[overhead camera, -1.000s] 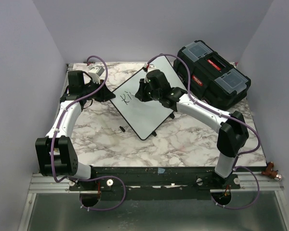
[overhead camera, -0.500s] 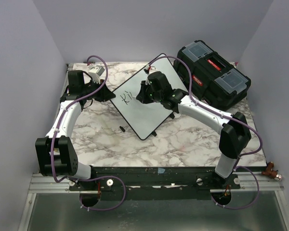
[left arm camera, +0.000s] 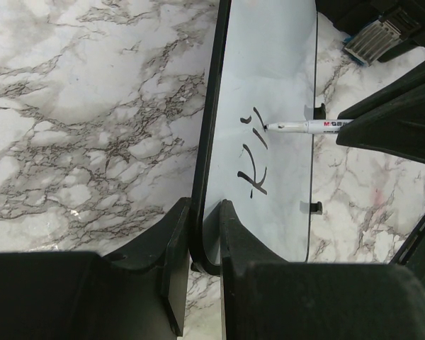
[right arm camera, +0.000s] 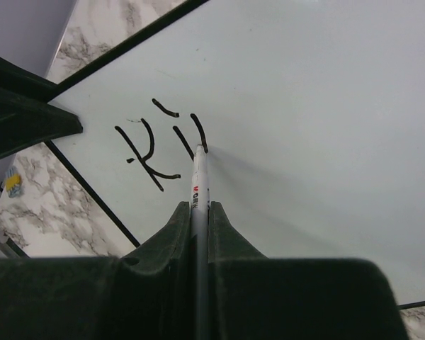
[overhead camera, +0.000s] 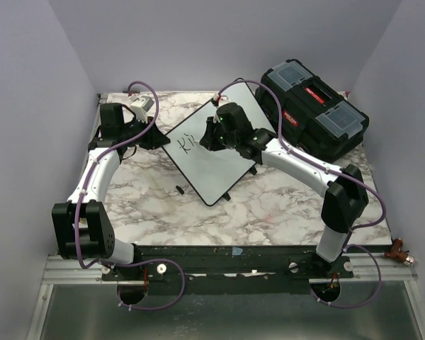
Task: Write a sentence on the whiteboard
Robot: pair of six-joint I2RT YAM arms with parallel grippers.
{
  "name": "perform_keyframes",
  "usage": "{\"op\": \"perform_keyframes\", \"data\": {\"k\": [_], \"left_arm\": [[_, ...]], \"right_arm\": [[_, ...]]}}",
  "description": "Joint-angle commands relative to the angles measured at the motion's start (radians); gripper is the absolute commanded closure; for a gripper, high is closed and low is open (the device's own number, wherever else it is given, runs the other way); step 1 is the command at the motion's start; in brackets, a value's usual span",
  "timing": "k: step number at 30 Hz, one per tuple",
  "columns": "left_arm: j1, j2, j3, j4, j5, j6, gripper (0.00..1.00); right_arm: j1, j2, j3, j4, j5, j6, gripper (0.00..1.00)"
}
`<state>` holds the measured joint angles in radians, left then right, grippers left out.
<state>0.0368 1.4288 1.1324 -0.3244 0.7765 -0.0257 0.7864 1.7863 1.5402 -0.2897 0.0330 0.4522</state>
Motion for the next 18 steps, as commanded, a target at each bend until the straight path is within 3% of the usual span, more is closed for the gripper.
{"op": "perform_keyframes", "data": {"k": [1,18], "left_arm": [[-0.003,-0.021,0.026,0.029,-0.042,0.107,1.0],[-0.003,-0.026,0.025,0.027,-0.036,0.106,1.0]], "right_arm": [[0.006,0.028,0.061,-0.03,0.023,-0.014,0.99],[0.005,0.099,0.153,-0.066,0.087,-0.023,0.99]]}}
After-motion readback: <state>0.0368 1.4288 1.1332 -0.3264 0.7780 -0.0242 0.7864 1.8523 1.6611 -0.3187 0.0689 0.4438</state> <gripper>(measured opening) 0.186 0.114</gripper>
